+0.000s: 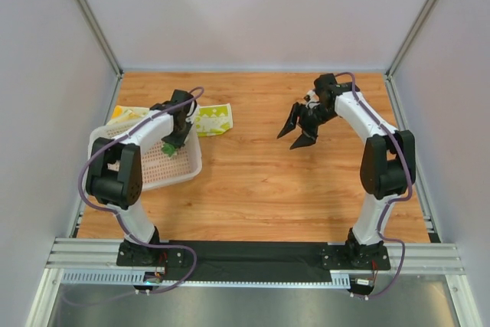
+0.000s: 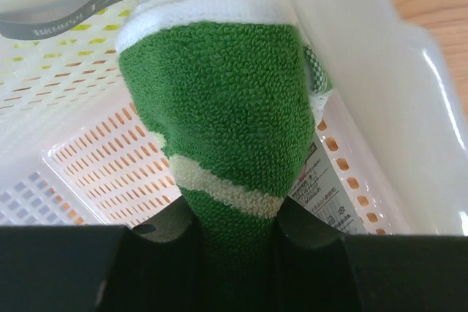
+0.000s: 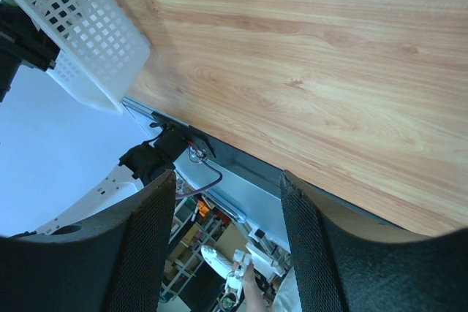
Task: Roll the towels
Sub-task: Place the rolled towel into the container
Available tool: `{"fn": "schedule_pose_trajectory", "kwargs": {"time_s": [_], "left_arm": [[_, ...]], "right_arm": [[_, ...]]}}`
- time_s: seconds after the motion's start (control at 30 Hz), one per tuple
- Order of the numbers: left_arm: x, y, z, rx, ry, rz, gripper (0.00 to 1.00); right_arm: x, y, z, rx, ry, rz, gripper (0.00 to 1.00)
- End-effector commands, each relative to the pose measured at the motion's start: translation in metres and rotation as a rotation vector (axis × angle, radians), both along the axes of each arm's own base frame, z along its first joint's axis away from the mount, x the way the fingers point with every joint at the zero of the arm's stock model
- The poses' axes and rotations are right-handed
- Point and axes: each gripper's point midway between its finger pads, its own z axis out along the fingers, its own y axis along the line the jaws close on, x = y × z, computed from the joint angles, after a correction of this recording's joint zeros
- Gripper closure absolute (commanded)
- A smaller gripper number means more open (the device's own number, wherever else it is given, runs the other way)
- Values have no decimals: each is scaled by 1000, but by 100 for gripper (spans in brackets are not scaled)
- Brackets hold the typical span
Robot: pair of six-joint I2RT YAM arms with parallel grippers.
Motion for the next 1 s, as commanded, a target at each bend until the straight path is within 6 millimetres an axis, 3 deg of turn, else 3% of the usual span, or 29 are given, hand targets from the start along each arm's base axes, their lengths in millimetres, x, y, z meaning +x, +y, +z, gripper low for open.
{"fn": "schedule_pose_trajectory", "kwargs": {"time_s": [0.0,0.3,0.53,0.7,0.77,0.83,0.97], "left_arm": [[10,-23,18,-16,-84,-101,100],[-49,-24,2,-60,144,223,98],[-61,-45,3,-196,160,309,74],[-65,-60,-10,-269,202,316,70],[-65,-64,-12,-292,188,322,58],[-65,-63,-11,-289,177,327,35],[-71,-63,-11,-298,168,329,34]], "right_arm": [[9,-1,7,22,-38,7,40],[13,-2,-3,16,-30,5,40],[12,-3,-9,9,-27,3,40],[11,-2,-11,11,-26,-1,40],[11,-3,-11,6,-27,-2,40],[10,-3,-11,1,-27,-3,40],[10,-5,-11,-2,-31,-6,40]]}}
